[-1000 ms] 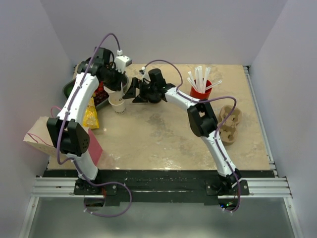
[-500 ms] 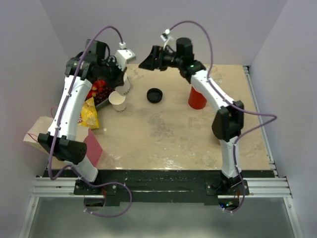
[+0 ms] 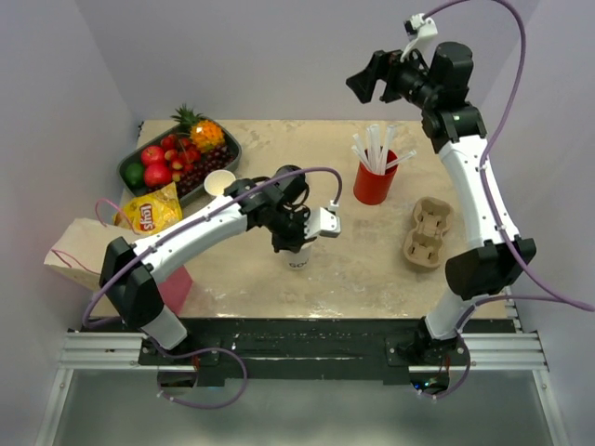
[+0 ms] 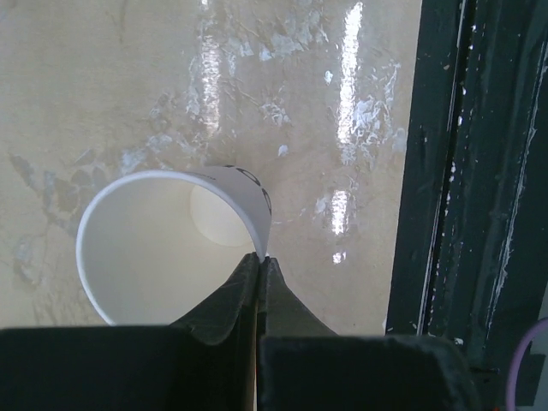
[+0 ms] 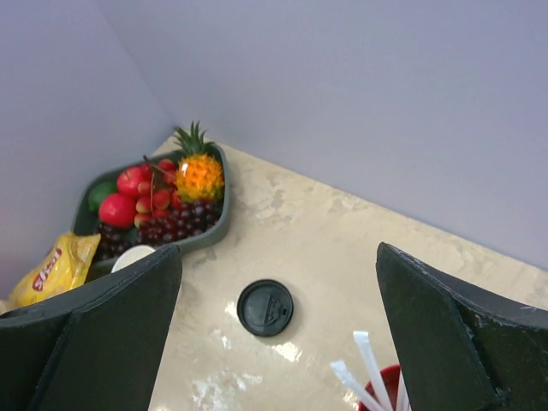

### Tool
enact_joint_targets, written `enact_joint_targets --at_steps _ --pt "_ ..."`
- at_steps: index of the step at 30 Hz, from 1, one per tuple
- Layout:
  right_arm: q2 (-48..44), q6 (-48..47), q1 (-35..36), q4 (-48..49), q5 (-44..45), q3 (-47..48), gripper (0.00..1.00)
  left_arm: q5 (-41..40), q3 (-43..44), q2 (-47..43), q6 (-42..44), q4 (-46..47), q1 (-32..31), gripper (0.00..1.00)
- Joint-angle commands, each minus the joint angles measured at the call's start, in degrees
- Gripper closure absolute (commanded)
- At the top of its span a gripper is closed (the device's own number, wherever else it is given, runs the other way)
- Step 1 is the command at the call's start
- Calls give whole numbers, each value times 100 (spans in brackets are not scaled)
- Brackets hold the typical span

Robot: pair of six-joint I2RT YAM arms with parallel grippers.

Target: Pack the takeout coffee

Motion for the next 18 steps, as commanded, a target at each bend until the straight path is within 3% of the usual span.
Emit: enact_joint_targets --at_steps 1,9,18 --pt "-442 -373 75 -231 95 -460 1 -389 -331 122 144 894 -148 100" --pt "-777 -285 66 -213 78 -1049 1 -635 -885 -80 12 1746 -236 100" --pt "-715 -197 66 -178 60 -1163 1 -899 -1000 148 -111 1993 -271 100"
